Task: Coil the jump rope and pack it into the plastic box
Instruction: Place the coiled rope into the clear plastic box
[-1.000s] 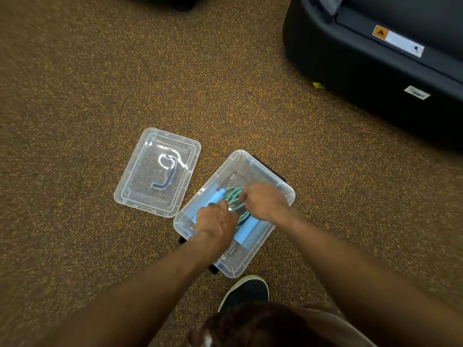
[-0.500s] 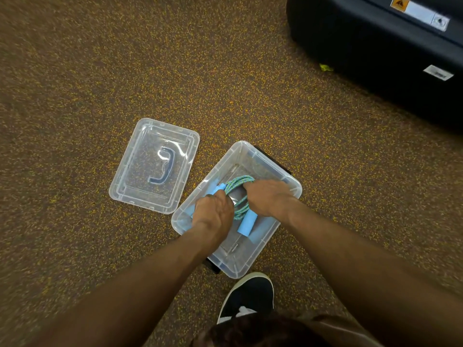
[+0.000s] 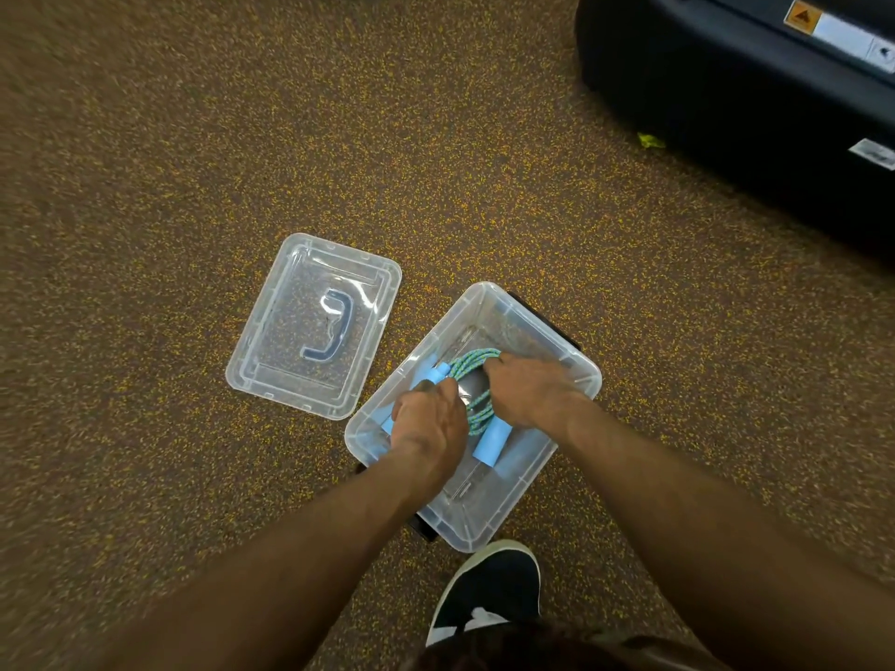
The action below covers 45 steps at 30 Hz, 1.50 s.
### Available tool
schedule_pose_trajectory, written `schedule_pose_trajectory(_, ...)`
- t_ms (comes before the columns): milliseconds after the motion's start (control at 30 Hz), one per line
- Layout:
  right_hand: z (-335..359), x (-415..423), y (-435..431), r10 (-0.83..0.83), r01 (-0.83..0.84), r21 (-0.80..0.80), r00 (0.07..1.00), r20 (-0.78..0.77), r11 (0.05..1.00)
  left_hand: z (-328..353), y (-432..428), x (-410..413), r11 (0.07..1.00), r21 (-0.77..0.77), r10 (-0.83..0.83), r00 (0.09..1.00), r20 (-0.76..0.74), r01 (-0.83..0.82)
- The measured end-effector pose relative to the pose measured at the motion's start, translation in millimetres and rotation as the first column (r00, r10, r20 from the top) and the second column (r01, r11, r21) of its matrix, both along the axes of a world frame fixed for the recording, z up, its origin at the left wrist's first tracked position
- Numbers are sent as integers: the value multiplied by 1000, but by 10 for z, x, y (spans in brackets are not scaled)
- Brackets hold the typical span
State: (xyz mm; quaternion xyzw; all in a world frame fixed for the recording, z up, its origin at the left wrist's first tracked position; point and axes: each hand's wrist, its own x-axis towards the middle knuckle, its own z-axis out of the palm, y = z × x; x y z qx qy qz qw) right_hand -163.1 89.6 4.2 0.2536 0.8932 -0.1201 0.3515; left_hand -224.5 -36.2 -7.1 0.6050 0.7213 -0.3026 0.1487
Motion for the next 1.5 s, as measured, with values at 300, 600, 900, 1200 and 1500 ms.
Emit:
schedule_pose_trajectory(300, 216, 21, 6, -46, 47, -105, 999, 9, 993, 182, -27, -45, 989, 20, 142, 982, 123, -145)
schedule_pose_trajectory(600, 711, 135, -14, -178, 153, -229, 979, -95, 961, 777, -155, -136, 945, 122, 256, 916, 309, -305)
schedule_pose_trajectory(900, 1521, 396, -182, -201, 158, -210, 957, -207, 965, 1386, -269, -332, 825, 164, 358, 724, 589, -541)
schedule_pose_trajectory(1200, 2449, 775, -400, -226, 171, -192, 921, -318, 966, 2326, -392, -155, 828, 257, 295, 777, 556, -498)
schedule_pose_trajectory(1500, 2768, 928, -500, -254, 188, -206, 894, -370, 960, 2748, -734, -113, 785, 241, 302, 692, 656, -571)
